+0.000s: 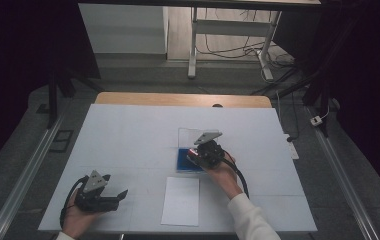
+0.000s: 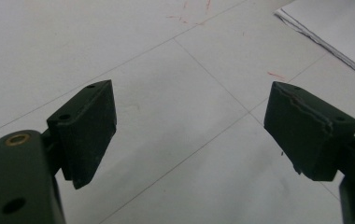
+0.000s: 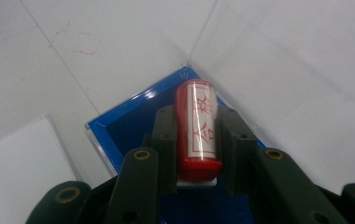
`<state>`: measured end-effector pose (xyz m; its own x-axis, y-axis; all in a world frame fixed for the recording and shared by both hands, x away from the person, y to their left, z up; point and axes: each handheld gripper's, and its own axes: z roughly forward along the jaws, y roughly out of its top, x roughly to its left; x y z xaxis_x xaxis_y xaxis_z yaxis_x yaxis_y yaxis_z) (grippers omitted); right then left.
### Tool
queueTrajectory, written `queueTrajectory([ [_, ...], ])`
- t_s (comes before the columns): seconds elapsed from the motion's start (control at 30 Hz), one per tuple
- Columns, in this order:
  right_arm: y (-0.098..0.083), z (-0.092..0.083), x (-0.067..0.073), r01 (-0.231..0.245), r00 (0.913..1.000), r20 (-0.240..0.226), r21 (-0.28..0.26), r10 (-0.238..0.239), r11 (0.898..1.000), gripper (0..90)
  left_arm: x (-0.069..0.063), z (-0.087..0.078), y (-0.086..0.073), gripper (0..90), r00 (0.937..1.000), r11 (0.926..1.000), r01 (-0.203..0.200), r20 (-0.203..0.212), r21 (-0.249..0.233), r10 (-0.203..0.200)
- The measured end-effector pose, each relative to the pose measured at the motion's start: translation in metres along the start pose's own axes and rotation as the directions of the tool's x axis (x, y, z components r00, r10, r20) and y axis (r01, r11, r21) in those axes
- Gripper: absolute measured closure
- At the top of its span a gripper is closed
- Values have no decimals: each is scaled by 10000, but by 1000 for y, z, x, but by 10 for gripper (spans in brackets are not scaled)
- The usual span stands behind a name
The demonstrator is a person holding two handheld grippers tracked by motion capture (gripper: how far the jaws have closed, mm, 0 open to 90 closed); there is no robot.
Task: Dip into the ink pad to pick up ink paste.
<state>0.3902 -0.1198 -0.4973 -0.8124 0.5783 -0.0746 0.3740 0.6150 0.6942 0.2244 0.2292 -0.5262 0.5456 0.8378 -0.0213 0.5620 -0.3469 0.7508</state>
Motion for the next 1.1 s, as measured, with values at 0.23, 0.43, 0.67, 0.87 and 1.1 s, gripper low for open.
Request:
queueTrajectory([
  [0.23,0,0,5,202,9994,297,1,-202,9998,704,1,-1,-1,172,10000,10000,-5,-34,17,5],
  [0.43,-1,0,5,142,9995,300,-41,-140,9999,704,1,-1,-1,172,10000,10000,83,-28,-34,-83],
  [0.67,-4,0,5,120,9996,266,-227,-114,9997,703,0,-1,0,172,10000,10000,48,-43,-22,-48],
  [0.87,-3,-7,2,319,9993,195,-448,-311,9985,696,2,-1,-1,172,10000,10000,30,-10,-47,-30],
  [1.1,4,-43,-7,-403,9992,-32,-2075,405,9774,696,3,1,-1,172,10000,10000,14,1,-9,-14],
])
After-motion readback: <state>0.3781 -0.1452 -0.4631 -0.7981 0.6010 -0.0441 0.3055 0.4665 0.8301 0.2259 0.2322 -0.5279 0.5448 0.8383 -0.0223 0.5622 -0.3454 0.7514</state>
